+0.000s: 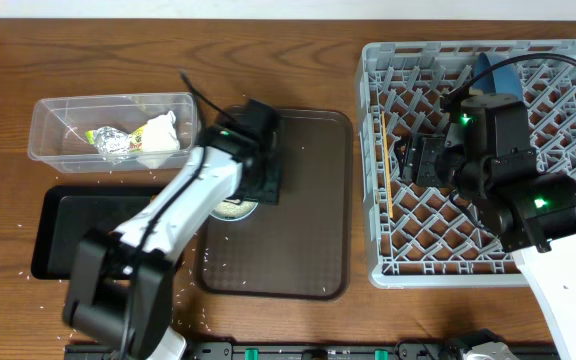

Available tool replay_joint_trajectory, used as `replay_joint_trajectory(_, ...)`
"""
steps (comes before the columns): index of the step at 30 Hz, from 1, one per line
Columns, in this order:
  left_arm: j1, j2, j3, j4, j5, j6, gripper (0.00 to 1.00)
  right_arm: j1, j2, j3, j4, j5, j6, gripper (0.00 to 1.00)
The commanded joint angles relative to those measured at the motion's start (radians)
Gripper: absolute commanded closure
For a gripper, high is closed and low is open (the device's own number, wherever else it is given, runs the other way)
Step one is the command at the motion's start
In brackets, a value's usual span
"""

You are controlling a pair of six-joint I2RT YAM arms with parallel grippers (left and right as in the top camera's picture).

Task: Sort waste into correct bins and load items into the dishwasher rack
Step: 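Reach left gripper to the light-blue rice bowl and grasp its rim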

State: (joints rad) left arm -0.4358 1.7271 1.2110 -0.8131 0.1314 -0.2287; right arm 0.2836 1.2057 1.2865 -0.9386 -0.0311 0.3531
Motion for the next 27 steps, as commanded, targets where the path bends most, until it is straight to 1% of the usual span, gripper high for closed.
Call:
replay_joint_trajectory(1, -0.022, 0.077, -0.010, 0.020, -0.021, -0.002, 0.48, -0.012, -0.007, 0.008, -0.008, -0.003, 0.010, 0.27)
replay_joint_trajectory(4, -0.026, 0.114, -0.010, 0.022, -0.046, -0.005, 0.55, -0.012, -0.007, 0.008, -0.019, -0.003, 0.010, 0.27)
replay_joint_trajectory(9, -0.026, 0.085, -0.006, 0.018, -0.062, -0.016, 0.55, -0.012, -0.007, 0.008, -0.031, -0.003, 0.009, 0.28)
replay_joint_trajectory(14, -0.026, 0.021, -0.003, -0.021, -0.096, -0.020, 0.55, -0.012, -0.007, 0.008, -0.027, -0.003, 0.009, 0.27)
replay_joint_trajectory(15, -0.026, 0.005, -0.003, -0.031, -0.114, -0.021, 0.55, -0.012, -0.007, 0.008, -0.026, -0.003, 0.009, 0.27)
replay_joint_trajectory(17, -0.021, -0.033, -0.003, -0.068, -0.208, -0.079, 0.55, -0.012, -0.007, 0.008, -0.027, -0.003, 0.009, 0.27)
replay_joint_trajectory(19, 0.000, -0.082, -0.003, -0.107, -0.281, -0.102, 0.55, -0.012, -0.006, 0.008, -0.027, -0.003, 0.009, 0.27)
replay_joint_trajectory(21, 0.031, -0.112, -0.003, -0.129, -0.301, -0.102, 0.53, -0.012, -0.006, 0.008, -0.027, -0.003, 0.009, 0.27)
replay_joint_trajectory(22, 0.057, -0.123, -0.003, -0.138, -0.301, -0.102, 0.49, -0.012, -0.006, 0.008, -0.027, -0.003, 0.009, 0.27)
replay_joint_trajectory(25, 0.136, -0.117, -0.011, -0.132, -0.285, -0.103, 0.49, -0.012, -0.006, 0.008, -0.027, -0.003, 0.010, 0.27)
replay_joint_trajectory(27, 0.187, -0.097, -0.030, -0.092, -0.228, -0.093, 0.49, -0.012, -0.006, 0.008, -0.027, -0.003, 0.009, 0.27)
